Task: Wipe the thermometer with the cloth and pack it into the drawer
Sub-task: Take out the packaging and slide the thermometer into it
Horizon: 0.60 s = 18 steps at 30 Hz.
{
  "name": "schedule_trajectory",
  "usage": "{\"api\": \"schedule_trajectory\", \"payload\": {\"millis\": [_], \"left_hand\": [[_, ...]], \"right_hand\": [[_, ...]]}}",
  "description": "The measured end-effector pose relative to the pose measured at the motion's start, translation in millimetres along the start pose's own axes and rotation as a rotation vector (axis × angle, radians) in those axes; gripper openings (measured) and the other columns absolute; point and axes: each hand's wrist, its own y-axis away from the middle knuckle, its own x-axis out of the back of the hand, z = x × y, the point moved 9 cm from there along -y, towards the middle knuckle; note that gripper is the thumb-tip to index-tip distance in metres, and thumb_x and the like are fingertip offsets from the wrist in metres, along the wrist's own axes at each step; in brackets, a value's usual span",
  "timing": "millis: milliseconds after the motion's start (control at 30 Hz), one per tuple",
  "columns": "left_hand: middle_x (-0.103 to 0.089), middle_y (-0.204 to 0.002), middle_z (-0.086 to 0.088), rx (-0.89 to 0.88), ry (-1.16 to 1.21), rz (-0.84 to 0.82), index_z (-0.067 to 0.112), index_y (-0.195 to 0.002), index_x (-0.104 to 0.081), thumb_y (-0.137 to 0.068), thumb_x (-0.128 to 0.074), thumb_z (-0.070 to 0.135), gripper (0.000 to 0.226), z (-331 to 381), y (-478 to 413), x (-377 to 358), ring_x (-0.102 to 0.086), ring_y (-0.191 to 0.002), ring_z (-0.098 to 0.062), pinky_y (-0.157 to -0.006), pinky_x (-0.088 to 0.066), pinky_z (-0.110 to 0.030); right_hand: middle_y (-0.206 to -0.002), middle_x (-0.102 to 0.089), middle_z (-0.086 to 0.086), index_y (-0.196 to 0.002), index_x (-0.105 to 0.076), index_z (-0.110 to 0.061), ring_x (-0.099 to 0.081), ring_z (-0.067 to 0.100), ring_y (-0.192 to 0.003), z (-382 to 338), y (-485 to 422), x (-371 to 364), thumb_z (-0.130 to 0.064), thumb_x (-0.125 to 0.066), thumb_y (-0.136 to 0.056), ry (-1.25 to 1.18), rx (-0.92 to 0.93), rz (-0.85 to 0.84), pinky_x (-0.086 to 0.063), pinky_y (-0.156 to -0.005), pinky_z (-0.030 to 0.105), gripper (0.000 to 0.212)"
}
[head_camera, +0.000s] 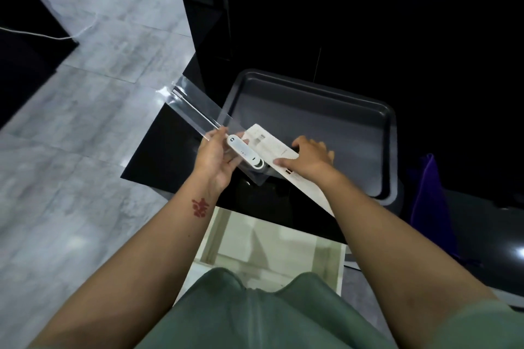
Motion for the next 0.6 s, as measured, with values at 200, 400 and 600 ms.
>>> {"api": "schedule_trajectory", "payload": {"millis": [200,400,600], "left_hand": [[-0.073,-0.098,-0.012,0.011,0.072,-0.002,0.012,-0.12,-0.052,-0.099,-0.053,0.014,0.021,0,-5,10,-0.072,-0.088,-0.021,-0.065,-0.059,-0.031],[-0.071,-0.107,-0.004,0.049,0.06,-0.009,0.021,-0.108,-0.051,-0.102,-0.048,0.018,0.008,-7,-4,-5,-0.073,-0.071,-0.017,-0.073,-0.059,-0.041],[-0.072,-0.114,-0.004,0.054,0.08,-0.039,0.02,-0.114,-0.054,-0.102,-0.05,0.021,0.013,-9,-1,-20,-0.075,-0.072,-0.019,-0.055,-0.059,-0.036]], "right_hand": [[-0.096,-0.062,0.003,-0.091,-0.05,-0.016,-0.059,0.02,-0.085,5,4,15,-0.019,-0.062,-0.092,-0.554,0.026,-0.095,-0.043,-0.064,0.027,0.013],[-0.099,-0.064,0.002,-0.1,-0.051,-0.015,-0.062,0.018,-0.081,35,23,49,-0.005,-0.043,-0.091,-0.638,-0.071,0.065,-0.046,-0.06,0.028,0.015],[-0.076,-0.057,-0.006,-0.077,-0.041,-0.022,-0.055,0.022,-0.079,43,43,65,-0.065,-0.048,-0.085,-0.424,-0.081,0.199,-0.041,-0.072,0.036,0.044]]}}
